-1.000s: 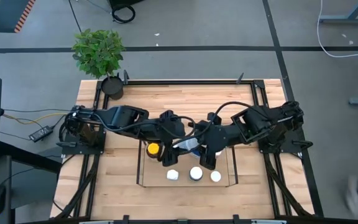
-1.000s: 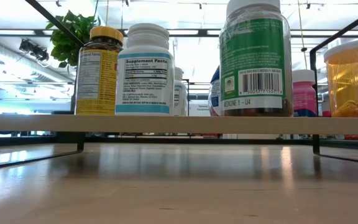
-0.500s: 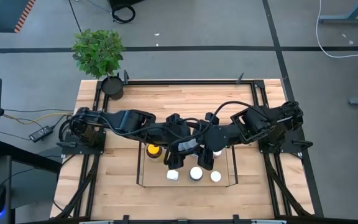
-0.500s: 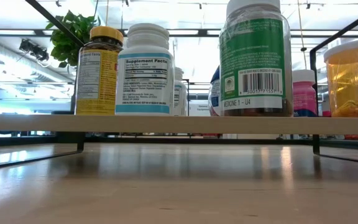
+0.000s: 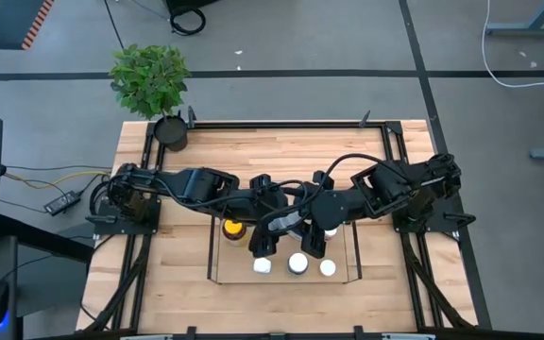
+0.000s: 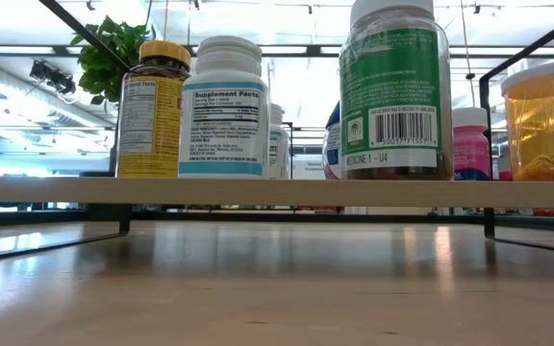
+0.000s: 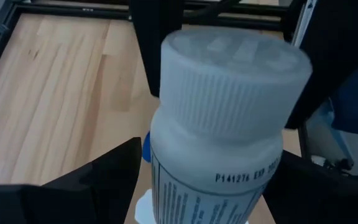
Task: Pick and place medicine bottles onto shelf by color
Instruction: Put the white pill bottle on the shelf
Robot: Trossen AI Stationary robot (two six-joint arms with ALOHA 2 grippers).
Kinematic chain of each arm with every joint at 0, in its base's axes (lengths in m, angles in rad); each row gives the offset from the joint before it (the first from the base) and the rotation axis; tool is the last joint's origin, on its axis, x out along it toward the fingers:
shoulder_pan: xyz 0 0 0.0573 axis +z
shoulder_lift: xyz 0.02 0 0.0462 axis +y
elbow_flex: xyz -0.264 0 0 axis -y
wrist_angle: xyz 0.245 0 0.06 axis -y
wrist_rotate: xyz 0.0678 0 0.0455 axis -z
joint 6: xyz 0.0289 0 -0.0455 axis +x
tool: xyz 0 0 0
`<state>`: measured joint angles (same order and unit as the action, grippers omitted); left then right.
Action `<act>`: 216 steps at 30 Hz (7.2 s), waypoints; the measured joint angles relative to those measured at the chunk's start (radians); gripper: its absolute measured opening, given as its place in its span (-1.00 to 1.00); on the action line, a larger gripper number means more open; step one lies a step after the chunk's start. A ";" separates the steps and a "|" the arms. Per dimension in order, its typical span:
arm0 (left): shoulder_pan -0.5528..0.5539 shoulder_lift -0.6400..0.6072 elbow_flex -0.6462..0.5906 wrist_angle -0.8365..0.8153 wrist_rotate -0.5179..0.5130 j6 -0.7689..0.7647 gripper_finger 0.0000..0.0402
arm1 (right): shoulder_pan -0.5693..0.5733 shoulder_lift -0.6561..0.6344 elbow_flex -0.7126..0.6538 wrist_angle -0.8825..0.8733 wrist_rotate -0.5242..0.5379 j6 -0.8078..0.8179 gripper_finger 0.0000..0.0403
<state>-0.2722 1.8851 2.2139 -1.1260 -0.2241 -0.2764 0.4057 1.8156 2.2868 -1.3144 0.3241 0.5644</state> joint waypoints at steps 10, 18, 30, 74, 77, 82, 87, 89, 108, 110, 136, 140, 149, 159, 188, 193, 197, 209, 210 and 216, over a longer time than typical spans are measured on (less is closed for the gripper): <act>0.000 0.000 0.000 0.023 0.000 -0.005 0.46 | 0.000 -0.001 0.000 -0.021 0.000 0.000 0.07; -0.001 0.000 0.000 0.023 0.000 -0.050 0.12 | 0.000 -0.002 0.000 -0.023 0.000 0.009 0.14; -0.015 -0.009 0.000 -0.041 -0.056 -0.131 0.04 | -0.002 -0.002 -0.002 -0.018 0.022 0.011 0.17; -0.244 -0.764 -1.129 0.842 -0.189 -0.285 0.02 | -0.016 0.003 -0.001 0.358 0.009 0.097 0.35; -0.246 -0.761 -1.129 0.865 -0.189 -0.264 0.01 | -0.025 0.033 -0.001 0.408 0.012 0.067 0.36; -0.236 -0.762 -1.128 0.891 -0.189 -0.227 0.05 | -0.044 0.091 -0.001 0.465 0.003 0.031 0.36; -0.249 -0.762 -1.128 0.886 -0.188 -0.212 0.03 | -0.052 0.135 -0.001 0.561 -0.009 -0.005 0.36; -0.250 -0.761 -1.128 0.887 -0.186 -0.211 0.04 | -0.053 0.149 -0.001 0.593 -0.010 -0.022 0.36; -0.249 -0.760 -1.128 0.889 -0.179 -0.209 0.06 | -0.050 0.166 -0.001 0.591 0.037 -0.025 0.58; -0.249 -0.760 -1.128 0.889 -0.178 -0.209 0.06 | -0.050 0.164 -0.001 0.591 0.046 -0.027 0.65; -0.248 -0.760 -1.128 0.894 -0.179 -0.210 0.08 | -0.052 0.174 -0.011 0.582 0.060 -0.092 0.61; -0.248 -0.760 -1.128 0.897 -0.179 -0.209 0.10 | -0.052 0.174 -0.011 0.586 0.037 -0.089 0.58; -0.248 -0.760 -1.128 0.898 -0.179 -0.210 0.09 | -0.057 0.174 -0.011 0.585 0.041 -0.090 0.44; -0.248 -0.759 -1.128 0.896 -0.182 -0.212 0.09 | -0.070 0.174 -0.011 0.586 0.021 -0.100 0.20; -0.245 -0.807 -1.128 0.874 -0.179 -0.163 0.19 | -0.074 0.175 0.015 0.610 0.018 -0.152 0.01; -0.239 -0.872 -1.126 0.874 -0.181 -0.096 0.19 | -0.085 0.175 0.047 0.640 0.024 -0.173 0.01; -0.239 -0.904 -1.127 0.852 -0.185 -0.048 0.20 | -0.084 0.175 0.047 0.624 0.020 -0.178 0.01; -0.243 -0.898 -1.126 0.813 -0.190 -0.105 0.25 | -0.095 0.175 0.043 0.620 0.014 -0.200 0.01; -0.243 -0.898 -1.126 0.814 -0.189 -0.104 0.25 | -0.095 0.175 0.043 0.620 0.015 -0.200 0.01; -0.242 -0.922 -1.126 0.811 -0.194 -0.102 0.26 | -0.109 0.175 0.043 0.633 0.011 -0.208 0.01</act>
<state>-0.5145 0.9626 1.0874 -0.3154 -0.4180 -0.3786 0.2970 1.9907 2.3302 -0.6811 0.3346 0.3563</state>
